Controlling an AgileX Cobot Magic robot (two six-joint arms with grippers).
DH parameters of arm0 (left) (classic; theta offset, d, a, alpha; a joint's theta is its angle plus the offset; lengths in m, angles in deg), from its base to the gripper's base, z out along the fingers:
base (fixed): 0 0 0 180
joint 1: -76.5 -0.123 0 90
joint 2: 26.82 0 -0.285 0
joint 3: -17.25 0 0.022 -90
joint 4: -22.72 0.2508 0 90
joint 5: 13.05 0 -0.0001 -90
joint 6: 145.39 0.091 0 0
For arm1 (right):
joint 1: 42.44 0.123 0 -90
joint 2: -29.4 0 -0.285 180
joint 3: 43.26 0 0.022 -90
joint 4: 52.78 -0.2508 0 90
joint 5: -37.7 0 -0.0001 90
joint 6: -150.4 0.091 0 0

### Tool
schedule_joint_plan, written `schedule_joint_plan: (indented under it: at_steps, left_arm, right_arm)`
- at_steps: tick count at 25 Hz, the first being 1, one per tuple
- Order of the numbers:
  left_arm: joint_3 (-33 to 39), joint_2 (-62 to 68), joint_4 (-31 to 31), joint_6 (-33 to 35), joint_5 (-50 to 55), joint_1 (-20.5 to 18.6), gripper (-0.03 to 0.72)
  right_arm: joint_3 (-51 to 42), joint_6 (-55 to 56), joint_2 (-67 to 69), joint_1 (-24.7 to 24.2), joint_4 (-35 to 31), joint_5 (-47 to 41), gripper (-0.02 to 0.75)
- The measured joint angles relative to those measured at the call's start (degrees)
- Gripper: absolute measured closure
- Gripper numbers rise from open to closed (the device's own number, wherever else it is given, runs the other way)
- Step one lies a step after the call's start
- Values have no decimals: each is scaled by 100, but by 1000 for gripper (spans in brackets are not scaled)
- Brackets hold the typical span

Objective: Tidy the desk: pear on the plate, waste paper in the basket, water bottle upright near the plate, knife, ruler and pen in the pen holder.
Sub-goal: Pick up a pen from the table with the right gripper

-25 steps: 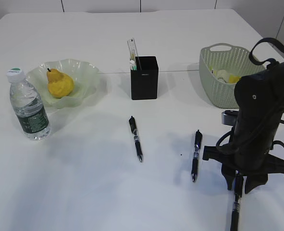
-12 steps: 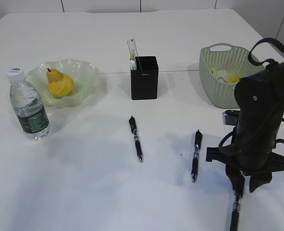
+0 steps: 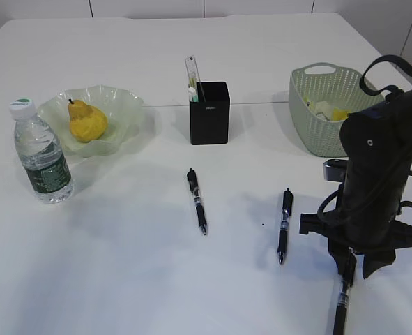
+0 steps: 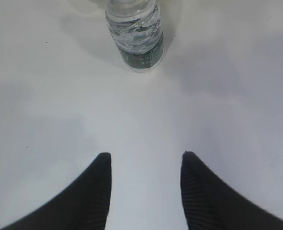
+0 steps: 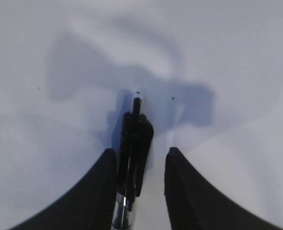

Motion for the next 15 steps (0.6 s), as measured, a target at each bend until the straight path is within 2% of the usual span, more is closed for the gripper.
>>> schedule_joint_plan:
  at_steps: [15]
  left_arm:
    - [0, 0, 0, 0, 0, 0, 358]
  right_arm:
    - [0, 0, 0, 0, 0, 261, 456]
